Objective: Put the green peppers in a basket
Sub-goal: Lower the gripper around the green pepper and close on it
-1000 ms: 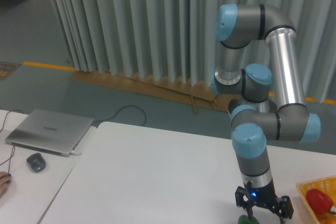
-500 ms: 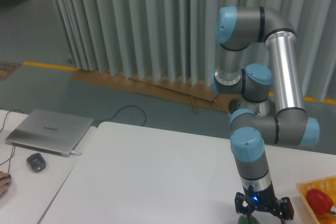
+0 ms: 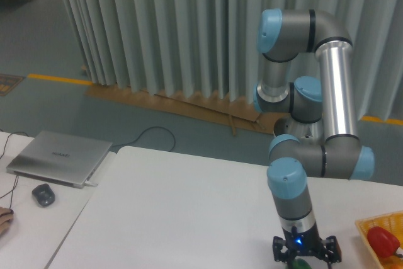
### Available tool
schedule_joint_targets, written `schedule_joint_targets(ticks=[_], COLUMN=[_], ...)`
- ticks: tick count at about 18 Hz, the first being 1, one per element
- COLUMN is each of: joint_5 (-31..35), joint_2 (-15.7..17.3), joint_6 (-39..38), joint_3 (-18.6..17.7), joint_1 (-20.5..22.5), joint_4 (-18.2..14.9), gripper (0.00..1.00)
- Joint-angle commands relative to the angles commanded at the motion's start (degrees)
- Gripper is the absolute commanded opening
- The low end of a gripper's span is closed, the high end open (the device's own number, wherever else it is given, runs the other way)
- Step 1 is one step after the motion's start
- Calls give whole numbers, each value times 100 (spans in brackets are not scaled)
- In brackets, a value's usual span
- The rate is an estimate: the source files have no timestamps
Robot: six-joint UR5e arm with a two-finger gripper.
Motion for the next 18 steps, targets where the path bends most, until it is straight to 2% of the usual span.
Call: schedule_joint_targets(ticks=[4, 8, 18], joint_5=[9, 0, 0], joint_2=[-114, -211, -413], joint_6=[78, 728, 764], joint_3=[44, 79, 62], joint_1=[25, 157, 298], joint_4=[17, 18, 220], gripper=[100, 100, 100])
